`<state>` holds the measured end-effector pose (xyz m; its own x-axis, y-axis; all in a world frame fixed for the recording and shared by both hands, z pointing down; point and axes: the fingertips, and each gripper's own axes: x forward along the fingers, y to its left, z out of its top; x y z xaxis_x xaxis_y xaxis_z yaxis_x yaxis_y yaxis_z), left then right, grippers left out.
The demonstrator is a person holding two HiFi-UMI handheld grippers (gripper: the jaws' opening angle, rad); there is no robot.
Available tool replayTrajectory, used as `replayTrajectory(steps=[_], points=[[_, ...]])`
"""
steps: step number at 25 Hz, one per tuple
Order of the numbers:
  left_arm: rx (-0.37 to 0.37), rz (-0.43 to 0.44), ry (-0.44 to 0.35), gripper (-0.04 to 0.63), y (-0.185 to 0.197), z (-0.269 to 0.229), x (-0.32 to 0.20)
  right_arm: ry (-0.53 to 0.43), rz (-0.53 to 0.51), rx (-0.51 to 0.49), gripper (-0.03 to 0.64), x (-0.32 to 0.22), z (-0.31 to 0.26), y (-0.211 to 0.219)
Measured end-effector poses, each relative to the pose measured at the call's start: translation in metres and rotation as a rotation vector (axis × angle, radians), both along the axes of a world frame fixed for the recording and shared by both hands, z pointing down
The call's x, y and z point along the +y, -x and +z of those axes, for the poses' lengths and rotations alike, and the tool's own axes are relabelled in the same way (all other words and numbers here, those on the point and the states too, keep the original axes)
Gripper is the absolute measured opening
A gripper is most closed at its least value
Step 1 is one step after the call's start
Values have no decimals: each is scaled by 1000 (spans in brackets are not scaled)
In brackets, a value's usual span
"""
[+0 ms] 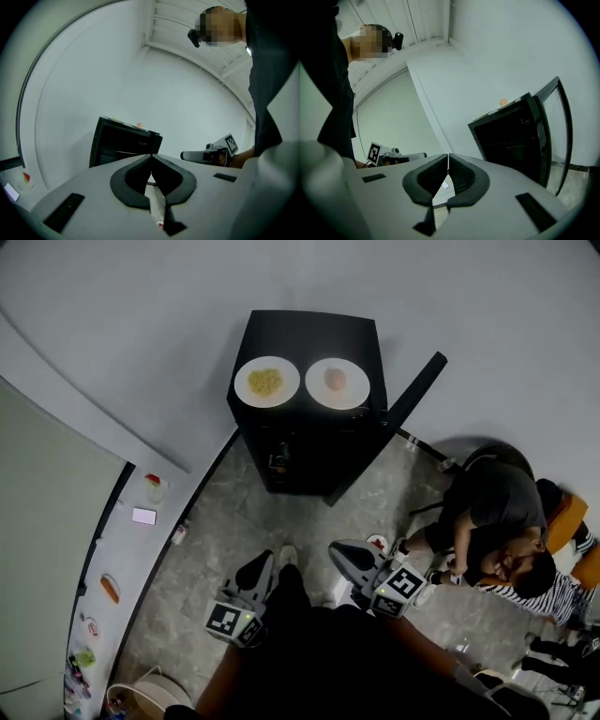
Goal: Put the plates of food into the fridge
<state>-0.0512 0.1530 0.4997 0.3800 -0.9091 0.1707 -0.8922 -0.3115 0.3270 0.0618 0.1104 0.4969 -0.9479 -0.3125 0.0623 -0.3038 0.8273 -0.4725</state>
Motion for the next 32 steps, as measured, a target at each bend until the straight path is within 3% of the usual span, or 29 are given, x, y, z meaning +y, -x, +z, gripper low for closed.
replayTrajectory(steps=[4,11,19,24,32], points=[[27,48,0,25,32,-3,-41,51,61,-11,28,-39,-1,22],[28,117,-15,25,65,1,-85,55,121,-21,28,-84,-4,49],[38,180,-22,25,70,-3,-121,62,183,-31,28,-111,-9,54],[46,172,-26,25,67,-6,-135,79,200,-46,28,-125,-8,50],[24,155,-10,25,59,-8,-158,176,281,-158,29,-176,-14,40]])
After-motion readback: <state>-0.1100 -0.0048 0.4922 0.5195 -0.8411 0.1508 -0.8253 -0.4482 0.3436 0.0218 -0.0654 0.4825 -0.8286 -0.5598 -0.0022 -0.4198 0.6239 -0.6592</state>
